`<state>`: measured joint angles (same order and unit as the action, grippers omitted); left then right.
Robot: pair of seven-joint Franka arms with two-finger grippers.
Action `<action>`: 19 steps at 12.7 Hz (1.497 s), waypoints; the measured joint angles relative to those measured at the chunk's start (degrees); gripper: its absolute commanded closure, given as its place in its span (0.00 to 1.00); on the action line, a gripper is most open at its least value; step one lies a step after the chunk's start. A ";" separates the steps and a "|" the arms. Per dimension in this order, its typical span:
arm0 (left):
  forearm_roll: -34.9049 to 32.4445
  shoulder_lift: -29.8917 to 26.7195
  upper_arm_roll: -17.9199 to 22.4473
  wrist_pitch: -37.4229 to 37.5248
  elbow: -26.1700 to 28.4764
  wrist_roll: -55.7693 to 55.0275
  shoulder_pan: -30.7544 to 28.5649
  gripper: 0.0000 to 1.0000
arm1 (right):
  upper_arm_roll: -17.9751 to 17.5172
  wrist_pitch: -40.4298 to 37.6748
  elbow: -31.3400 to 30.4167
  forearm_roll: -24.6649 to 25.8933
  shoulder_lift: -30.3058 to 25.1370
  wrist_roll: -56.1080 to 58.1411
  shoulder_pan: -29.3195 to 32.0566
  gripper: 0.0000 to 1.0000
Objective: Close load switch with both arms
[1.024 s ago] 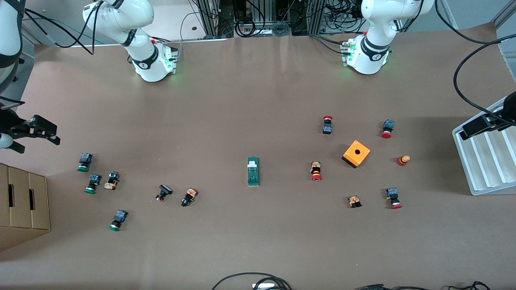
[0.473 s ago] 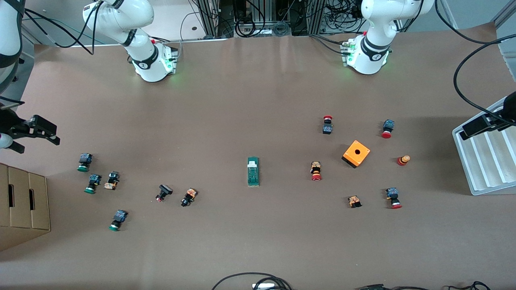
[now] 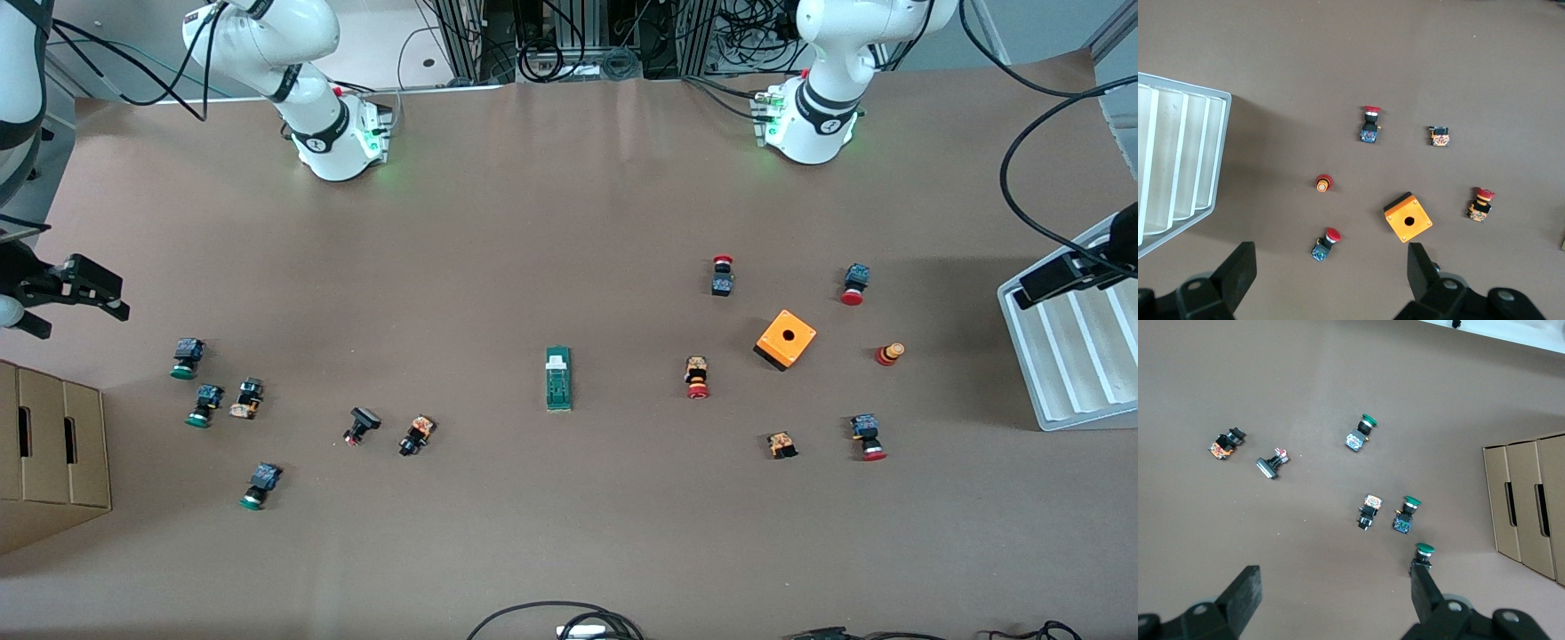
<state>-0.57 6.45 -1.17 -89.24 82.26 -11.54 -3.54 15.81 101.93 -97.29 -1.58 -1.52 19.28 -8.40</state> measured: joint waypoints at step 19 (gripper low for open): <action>-0.81 -0.31 -13.26 -6.70 -2.54 -0.31 1.22 0.00 | -0.75 -0.10 0.21 0.00 -0.04 -4.62 -0.89 0.00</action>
<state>-1.38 6.14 -14.43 -95.95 79.73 -11.85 -2.33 15.07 101.83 -97.08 -1.58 -1.56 14.66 -9.29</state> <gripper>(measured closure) 0.000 0.000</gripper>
